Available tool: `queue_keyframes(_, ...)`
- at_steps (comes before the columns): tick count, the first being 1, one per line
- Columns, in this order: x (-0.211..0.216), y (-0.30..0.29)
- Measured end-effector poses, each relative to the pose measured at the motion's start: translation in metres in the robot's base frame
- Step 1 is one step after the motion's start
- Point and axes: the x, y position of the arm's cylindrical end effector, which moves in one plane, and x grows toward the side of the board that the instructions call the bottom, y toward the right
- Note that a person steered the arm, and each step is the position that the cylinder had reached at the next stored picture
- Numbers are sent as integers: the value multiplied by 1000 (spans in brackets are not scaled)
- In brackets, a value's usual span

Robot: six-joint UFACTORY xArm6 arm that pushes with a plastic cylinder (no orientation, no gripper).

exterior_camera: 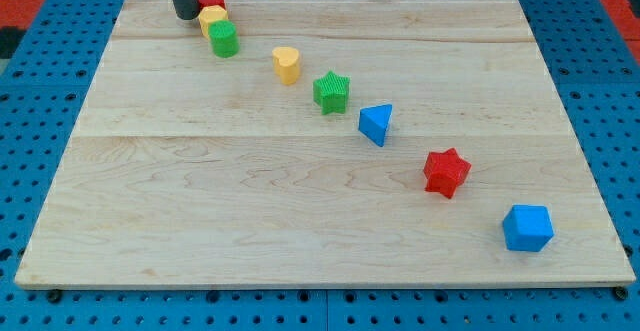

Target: Move blue cube to the red star

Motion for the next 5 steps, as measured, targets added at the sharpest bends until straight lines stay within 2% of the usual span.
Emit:
queue_keyframes(1,1,-6)
queue_keyframes(2,39,-45)
queue_keyframes(3,127,-37)
queue_keyframes(4,202,20)
queue_keyframes(5,260,103)
